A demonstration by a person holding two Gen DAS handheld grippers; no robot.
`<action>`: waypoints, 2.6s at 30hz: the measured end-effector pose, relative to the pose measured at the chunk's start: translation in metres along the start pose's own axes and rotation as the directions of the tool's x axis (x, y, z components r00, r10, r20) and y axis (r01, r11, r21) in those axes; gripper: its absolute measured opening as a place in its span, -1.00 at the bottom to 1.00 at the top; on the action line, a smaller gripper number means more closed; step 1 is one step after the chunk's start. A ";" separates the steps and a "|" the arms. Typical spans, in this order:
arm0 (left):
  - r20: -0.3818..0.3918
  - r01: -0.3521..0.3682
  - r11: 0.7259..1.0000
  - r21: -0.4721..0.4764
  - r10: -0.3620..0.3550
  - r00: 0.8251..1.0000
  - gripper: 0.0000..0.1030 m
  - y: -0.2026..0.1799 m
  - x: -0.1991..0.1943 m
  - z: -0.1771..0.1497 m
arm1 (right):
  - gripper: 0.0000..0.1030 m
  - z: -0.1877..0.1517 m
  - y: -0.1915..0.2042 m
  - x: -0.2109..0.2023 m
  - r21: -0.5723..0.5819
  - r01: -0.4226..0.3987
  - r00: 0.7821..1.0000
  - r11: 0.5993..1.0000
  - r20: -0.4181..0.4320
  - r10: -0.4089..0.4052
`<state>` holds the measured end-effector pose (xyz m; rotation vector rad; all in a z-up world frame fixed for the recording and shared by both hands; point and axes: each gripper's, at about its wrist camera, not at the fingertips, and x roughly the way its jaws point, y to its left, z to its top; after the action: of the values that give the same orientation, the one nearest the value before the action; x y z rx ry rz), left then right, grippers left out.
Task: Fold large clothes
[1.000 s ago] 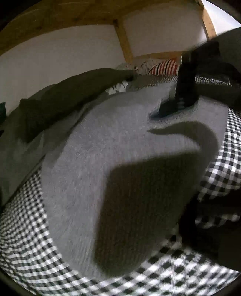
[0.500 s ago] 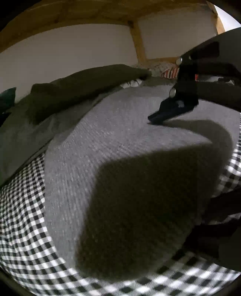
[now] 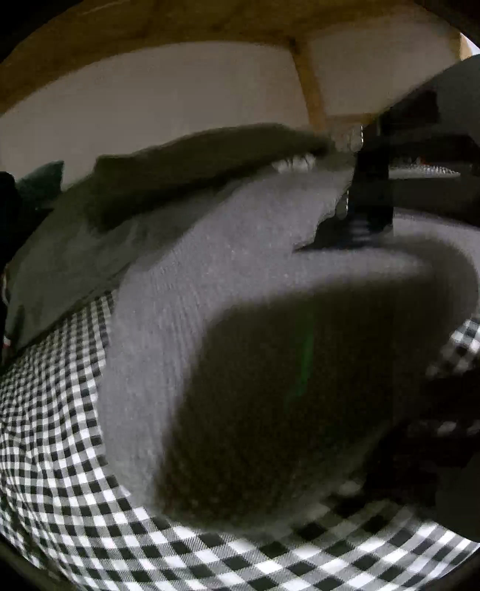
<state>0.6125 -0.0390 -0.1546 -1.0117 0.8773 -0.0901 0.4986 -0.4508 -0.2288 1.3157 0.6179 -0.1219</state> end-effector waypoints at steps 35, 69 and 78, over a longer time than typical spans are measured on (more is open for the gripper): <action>-0.182 0.080 0.995 0.057 -0.069 0.981 -0.51 0.028 -0.060 -0.036 | -0.53 0.017 -0.069 -0.075 0.176 -0.201 0.973 0.964 -0.075 0.217; 0.013 0.007 0.836 0.549 -0.017 1.000 -0.52 -0.296 -0.112 0.125 | -0.55 0.176 0.343 -0.067 -0.426 -0.196 0.981 0.883 -0.096 0.171; 0.126 0.007 0.831 0.556 -0.093 0.988 -0.52 -0.396 -0.086 0.209 | -0.55 0.240 0.498 0.048 -0.457 -0.250 0.968 0.854 -0.093 0.233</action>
<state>0.8212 -0.0751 0.2487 -0.4824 0.6295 -0.2957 0.8339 -0.5264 0.2064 0.9141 0.4665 0.2472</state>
